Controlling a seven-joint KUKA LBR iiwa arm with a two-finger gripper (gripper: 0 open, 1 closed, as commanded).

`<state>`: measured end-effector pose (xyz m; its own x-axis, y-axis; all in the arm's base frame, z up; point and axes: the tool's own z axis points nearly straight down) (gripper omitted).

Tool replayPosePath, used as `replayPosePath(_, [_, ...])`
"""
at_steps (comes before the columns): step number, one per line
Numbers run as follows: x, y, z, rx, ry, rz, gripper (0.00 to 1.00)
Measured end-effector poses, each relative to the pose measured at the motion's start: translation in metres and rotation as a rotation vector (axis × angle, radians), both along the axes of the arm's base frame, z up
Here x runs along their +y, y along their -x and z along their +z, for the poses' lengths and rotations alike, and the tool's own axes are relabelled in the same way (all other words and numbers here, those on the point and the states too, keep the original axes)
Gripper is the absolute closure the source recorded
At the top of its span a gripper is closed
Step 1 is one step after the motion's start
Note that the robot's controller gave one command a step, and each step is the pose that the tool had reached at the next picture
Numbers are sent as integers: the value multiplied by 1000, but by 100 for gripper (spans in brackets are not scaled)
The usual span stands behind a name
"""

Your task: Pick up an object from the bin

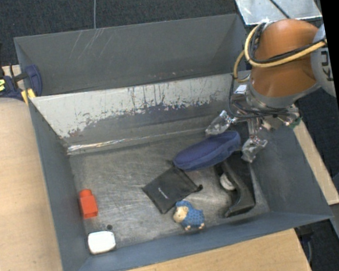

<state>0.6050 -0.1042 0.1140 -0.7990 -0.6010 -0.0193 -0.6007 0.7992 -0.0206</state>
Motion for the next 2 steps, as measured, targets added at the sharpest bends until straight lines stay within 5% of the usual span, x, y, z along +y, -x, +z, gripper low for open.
replayPosePath(1, [-1, 1, -1, 3, 2, -1, 100])
replayPosePath(2, [-25, -13, 113, 14, -2, 13, 100])
